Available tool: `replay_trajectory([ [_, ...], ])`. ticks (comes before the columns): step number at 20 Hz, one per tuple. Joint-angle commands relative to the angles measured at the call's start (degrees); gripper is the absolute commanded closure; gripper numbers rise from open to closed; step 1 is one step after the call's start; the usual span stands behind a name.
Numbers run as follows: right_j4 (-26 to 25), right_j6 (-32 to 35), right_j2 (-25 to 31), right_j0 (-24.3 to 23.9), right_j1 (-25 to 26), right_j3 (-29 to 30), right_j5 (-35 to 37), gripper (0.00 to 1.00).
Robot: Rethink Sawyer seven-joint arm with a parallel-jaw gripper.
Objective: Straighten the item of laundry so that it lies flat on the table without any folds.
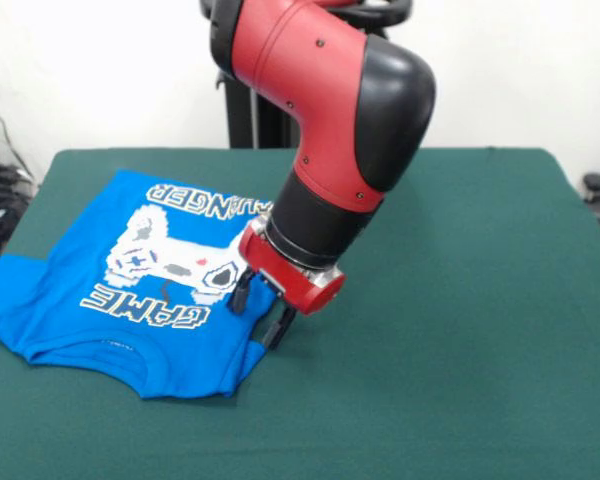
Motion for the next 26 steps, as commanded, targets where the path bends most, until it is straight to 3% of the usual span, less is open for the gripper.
replay_trajectory([
  [1, -2.0, 15.4, 0.6, 3.7, 6.9, -3.2, 15.5, 0.00],
  [6, -1.7, 17.3, -2.5, 4.9, 7.7, -3.5, 17.9, 0.00],
  [26, -1.5, 15.1, -4.5, 4.2, 6.7, -4.2, 18.8, 0.00],
])
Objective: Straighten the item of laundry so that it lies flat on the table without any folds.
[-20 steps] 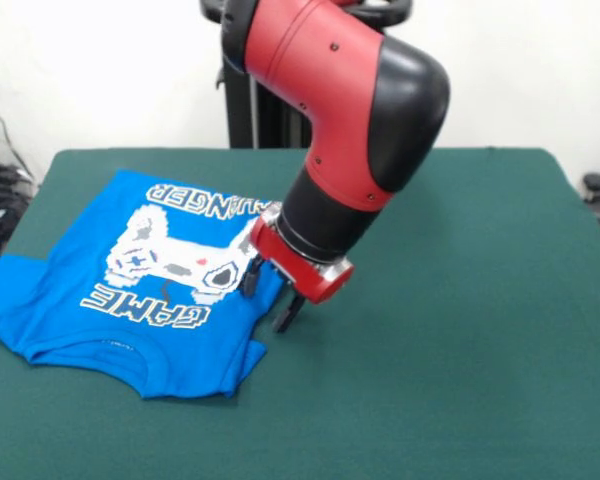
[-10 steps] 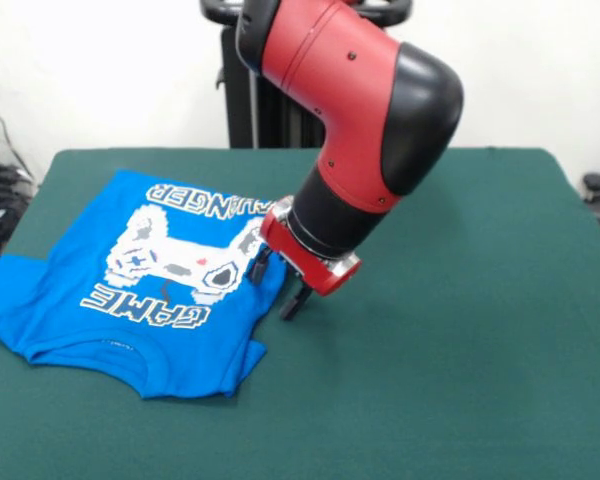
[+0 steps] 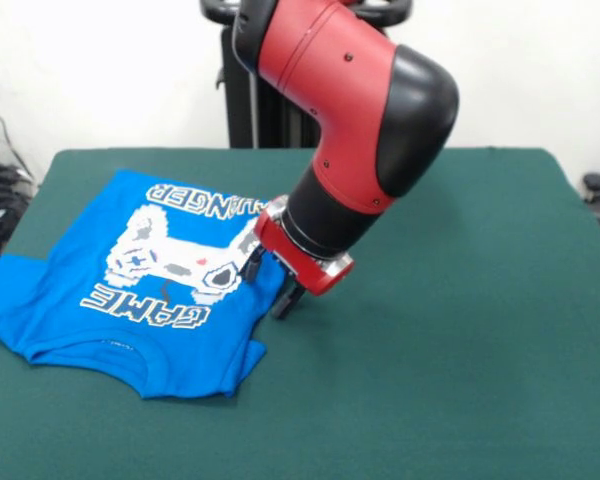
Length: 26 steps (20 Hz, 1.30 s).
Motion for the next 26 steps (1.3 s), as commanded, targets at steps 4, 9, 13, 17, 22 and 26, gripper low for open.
replay_trajectory([
  [4, -1.8, 14.7, 1.6, 1.1, 1.0, -0.9, 8.8, 0.00],
  [9, -1.8, 14.7, 0.9, 1.2, -0.1, -0.7, 9.8, 0.00],
  [13, -1.7, 14.4, 0.9, 1.5, -0.9, 0.3, 9.8, 0.00],
  [17, -1.4, 14.8, 0.7, 1.0, 0.1, -0.4, 8.4, 0.00],
  [22, -0.9, 14.6, 0.3, -0.6, 0.5, -2.4, 7.6, 0.00],
  [26, -0.5, 14.7, 0.4, -1.3, 0.2, -2.8, 6.6, 0.00],
])
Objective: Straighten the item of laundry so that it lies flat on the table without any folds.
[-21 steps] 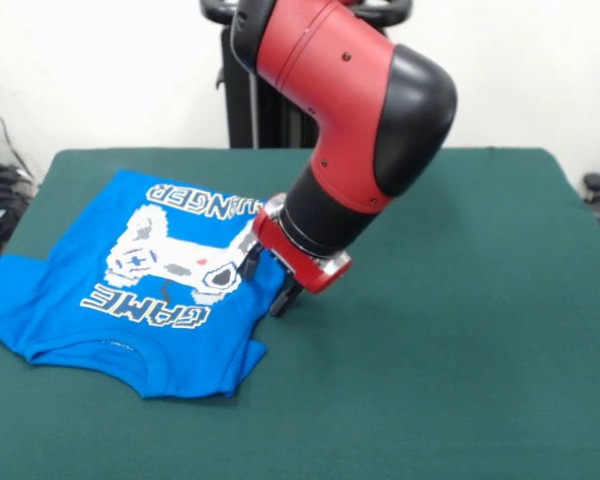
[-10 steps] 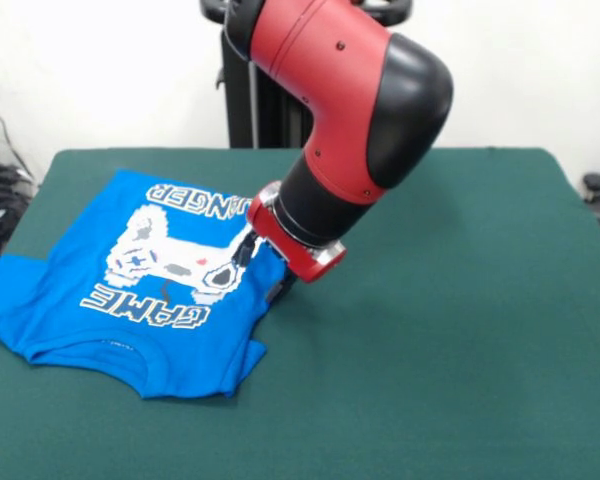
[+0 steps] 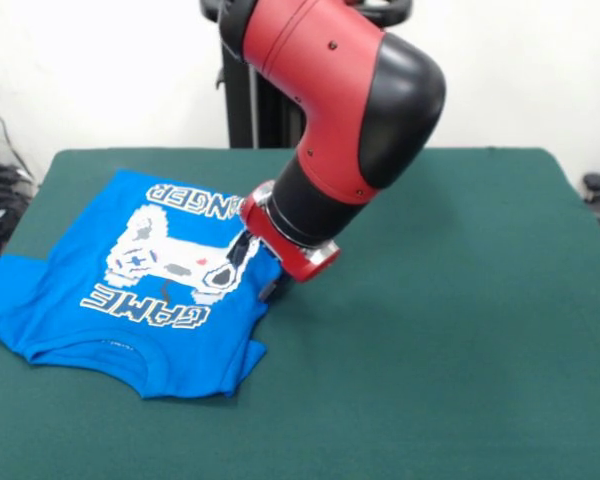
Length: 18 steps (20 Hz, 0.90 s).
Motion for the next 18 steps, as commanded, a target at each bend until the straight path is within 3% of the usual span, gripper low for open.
replay_trajectory([
  [1, -0.6, 14.3, 2.3, -0.9, 0.2, -3.1, 2.8, 0.00],
  [18, -1.8, 11.6, 2.5, -4.9, 0.1, -8.2, 5.1, 0.00],
])
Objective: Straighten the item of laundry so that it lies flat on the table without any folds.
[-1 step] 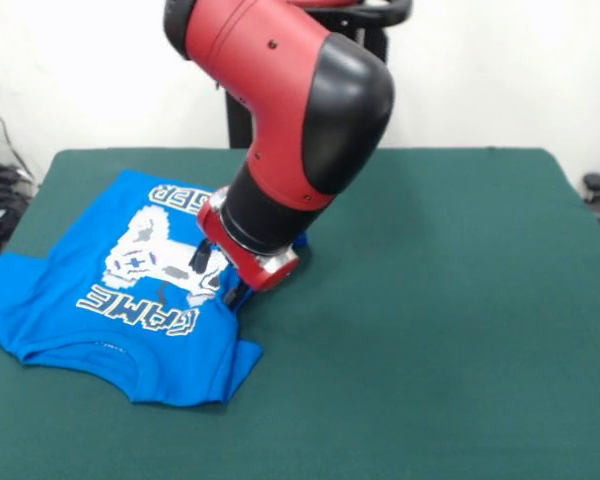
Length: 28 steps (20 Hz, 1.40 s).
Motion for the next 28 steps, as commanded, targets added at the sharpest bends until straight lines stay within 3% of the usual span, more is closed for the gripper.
replay_trajectory([
  [1, -1.8, 11.8, 2.6, -0.1, -0.1, -5.2, 5.3, 0.00],
  [28, -0.8, 13.7, 4.0, 0.9, -2.1, -5.6, 8.0, 0.00],
])
